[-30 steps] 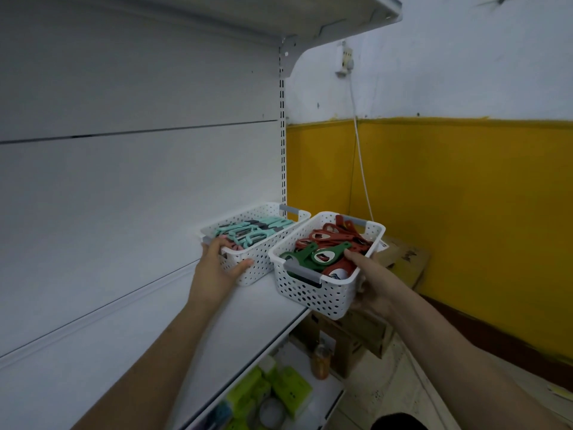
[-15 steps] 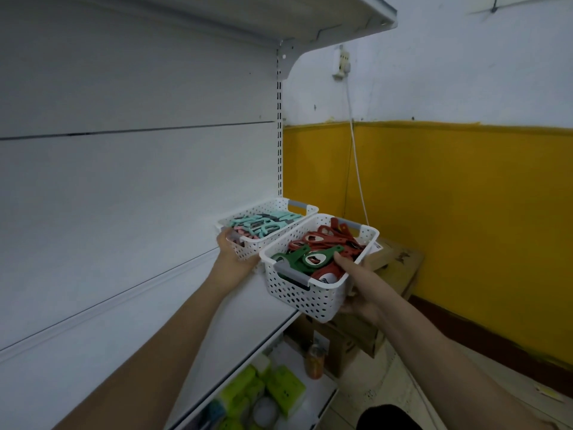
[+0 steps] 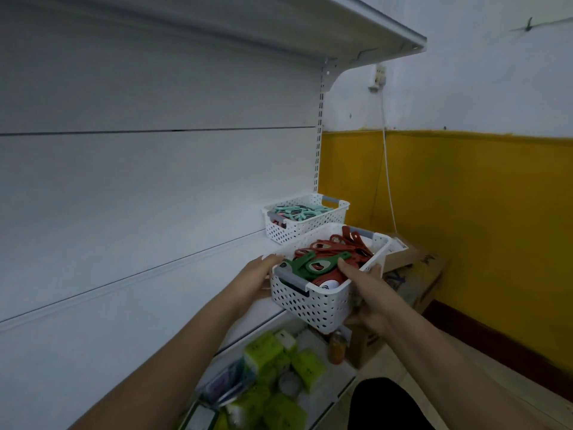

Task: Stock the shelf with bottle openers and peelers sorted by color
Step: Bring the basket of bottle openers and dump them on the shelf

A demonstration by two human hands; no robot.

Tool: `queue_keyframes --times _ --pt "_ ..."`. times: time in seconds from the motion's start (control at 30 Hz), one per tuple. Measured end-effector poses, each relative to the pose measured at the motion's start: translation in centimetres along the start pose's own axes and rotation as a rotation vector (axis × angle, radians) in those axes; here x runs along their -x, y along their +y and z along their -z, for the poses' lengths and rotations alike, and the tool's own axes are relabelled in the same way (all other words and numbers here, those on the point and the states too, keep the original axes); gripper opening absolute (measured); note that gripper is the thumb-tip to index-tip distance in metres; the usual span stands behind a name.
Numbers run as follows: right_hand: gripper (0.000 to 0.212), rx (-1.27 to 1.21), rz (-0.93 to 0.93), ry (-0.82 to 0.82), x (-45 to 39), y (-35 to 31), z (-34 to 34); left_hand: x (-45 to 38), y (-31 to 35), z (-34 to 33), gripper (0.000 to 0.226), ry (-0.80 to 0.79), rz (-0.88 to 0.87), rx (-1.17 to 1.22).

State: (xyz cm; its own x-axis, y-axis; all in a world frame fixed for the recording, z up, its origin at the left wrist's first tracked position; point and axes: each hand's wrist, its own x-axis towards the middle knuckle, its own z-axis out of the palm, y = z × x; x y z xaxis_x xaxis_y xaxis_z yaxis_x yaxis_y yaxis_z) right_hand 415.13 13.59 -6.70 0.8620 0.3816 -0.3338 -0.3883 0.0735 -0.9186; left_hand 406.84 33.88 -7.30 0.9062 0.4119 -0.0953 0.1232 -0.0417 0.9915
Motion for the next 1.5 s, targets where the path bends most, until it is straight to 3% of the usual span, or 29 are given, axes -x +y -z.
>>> queue_keyframes --times 0.13,0.3,0.43,0.53,0.67,0.83,1.0,1.17,1.4,1.5 --pt "0.106 0.095 -0.030 -0.099 1.7 0.5 -1.4 3.2 -0.3 3.0 0.019 -0.018 0.003 0.022" --pt "0.098 0.236 -0.074 -0.230 2.3 1.4 -5.1 6.7 -0.7 7.4 0.036 -0.004 0.014 0.018" --pt "0.077 0.326 -0.076 -0.313 1.7 0.9 -8.2 7.9 -1.1 9.7 0.035 0.115 0.014 -0.013" --pt "0.049 0.376 -0.078 -0.373 0.2 -0.3 -10.0 8.0 -1.2 10.5 0.035 0.188 -0.014 -0.103" --pt "0.031 0.443 -0.075 -0.400 -2.9 -1.7 -11.6 7.3 -1.4 11.0 0.049 0.271 -0.174 -0.302" --pt "0.038 0.495 -0.074 -0.407 -5.8 -3.7 -12.6 5.6 -1.2 10.6 0.053 0.212 -0.368 -0.727" --pt "0.048 0.542 -0.032 -0.422 -8.1 -5.9 -12.9 3.3 -0.4 9.6 0.060 0.046 -0.342 -0.814" --pt "0.041 0.515 -0.020 -0.461 -8.9 -7.5 -13.2 0.1 0.1 8.5 0.078 0.091 -0.315 -0.936" --pt "0.044 0.467 0.025 -0.492 -9.8 -7.7 -14.6 -3.6 1.9 4.9 0.095 0.224 -0.316 -0.727" --pt "0.046 0.406 0.051 -0.475 -10.2 -7.4 -15.0 -4.4 1.4 4.7 0.090 0.282 -0.301 -0.689"
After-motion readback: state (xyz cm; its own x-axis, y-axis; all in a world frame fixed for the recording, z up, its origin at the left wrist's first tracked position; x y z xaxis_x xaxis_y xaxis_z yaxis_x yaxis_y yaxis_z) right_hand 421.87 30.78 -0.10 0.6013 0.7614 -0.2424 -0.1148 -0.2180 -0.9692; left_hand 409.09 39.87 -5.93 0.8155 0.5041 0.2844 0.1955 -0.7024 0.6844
